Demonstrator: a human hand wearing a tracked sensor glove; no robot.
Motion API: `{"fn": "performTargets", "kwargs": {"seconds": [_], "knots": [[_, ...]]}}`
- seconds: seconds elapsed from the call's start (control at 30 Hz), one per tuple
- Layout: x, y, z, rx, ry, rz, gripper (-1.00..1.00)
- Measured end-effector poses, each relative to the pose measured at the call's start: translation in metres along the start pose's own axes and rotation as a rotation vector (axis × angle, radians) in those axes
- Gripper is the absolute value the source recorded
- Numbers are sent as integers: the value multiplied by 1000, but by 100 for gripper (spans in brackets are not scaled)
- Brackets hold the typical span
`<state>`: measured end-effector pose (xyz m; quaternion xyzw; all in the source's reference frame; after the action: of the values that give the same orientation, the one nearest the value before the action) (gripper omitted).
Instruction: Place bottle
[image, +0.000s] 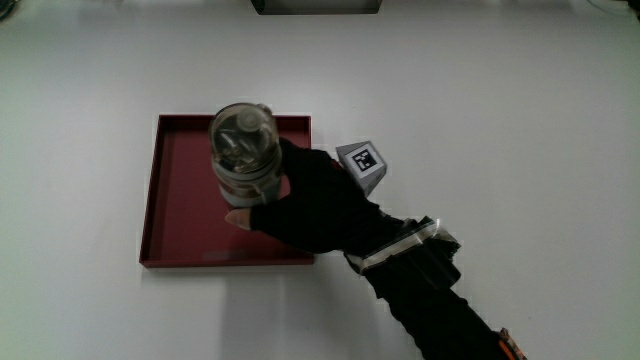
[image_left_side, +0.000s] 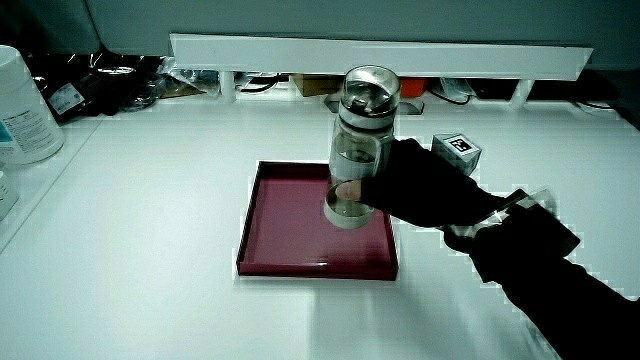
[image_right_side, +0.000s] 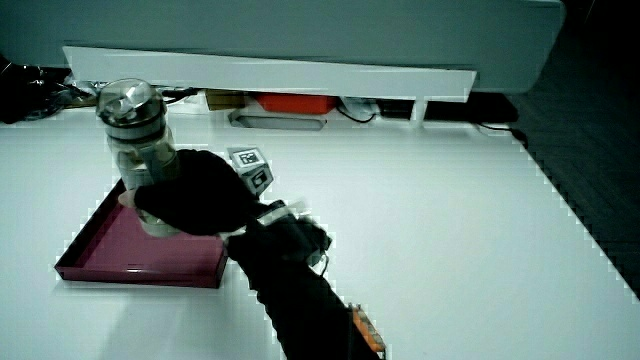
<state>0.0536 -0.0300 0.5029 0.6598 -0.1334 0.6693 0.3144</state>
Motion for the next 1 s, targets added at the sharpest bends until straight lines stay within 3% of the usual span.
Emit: {"fn": "performTargets", "kwargs": {"seconds": [0.03,0.1,0.23,0.43,0.77,0.8,0.9,1.0], "knots": [[2,2,-4,0,-32,-9,0],[7,5,-11,-12,-36,-17,0],[19,9,-23,-22,20,-42,0],[39,13,-34,-27,8,-110,0],[69,14,-41,-44,50,-174,0],[68,13,-42,-41,81,-179,0],[68,14,-43,-41,65,-176,0],[71,13,-43,-44,96,-167,0]]}}
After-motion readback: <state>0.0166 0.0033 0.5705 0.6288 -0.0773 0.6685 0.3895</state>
